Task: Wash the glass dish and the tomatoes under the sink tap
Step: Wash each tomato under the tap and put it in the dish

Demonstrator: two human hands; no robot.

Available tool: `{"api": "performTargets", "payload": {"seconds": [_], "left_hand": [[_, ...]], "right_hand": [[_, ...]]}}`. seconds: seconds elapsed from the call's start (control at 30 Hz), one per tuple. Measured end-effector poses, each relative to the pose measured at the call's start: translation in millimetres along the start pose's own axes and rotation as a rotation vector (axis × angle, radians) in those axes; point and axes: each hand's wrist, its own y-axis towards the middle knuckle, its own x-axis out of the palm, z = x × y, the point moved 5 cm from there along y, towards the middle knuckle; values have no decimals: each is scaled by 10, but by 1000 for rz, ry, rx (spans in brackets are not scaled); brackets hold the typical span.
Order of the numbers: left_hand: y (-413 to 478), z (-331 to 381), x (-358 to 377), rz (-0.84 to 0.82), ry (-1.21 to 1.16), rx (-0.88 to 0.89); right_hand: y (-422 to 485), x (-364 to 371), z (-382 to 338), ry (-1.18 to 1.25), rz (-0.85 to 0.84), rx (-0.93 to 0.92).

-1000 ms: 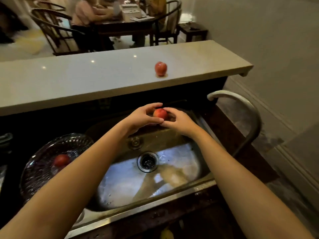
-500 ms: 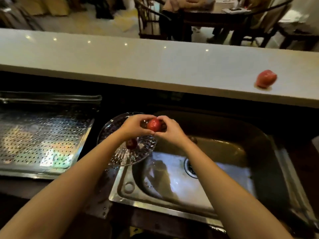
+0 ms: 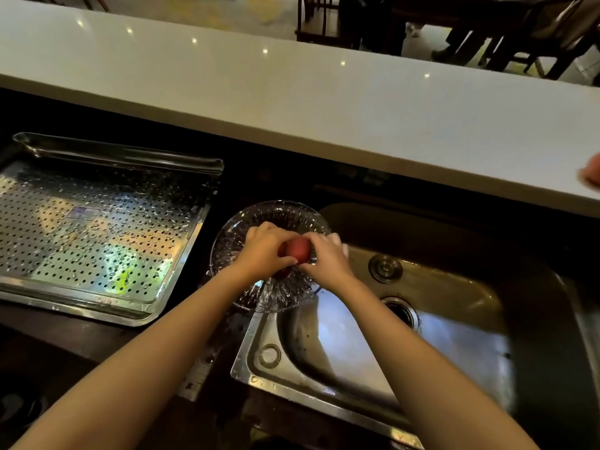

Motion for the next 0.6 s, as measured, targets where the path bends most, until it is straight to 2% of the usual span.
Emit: {"api": "performTargets", "payload": {"seconds": [0.17, 0.33, 0.6], "left_hand": [[59, 23, 61, -32, 24, 19], [94, 60, 75, -94, 82, 26], [100, 114, 7, -166, 108, -10]], "right_hand": [[-18, -11, 30, -89, -19, -18], [-5, -48, 40, -84, -73, -19], [-27, -119, 60, -73, -63, 5]]}}
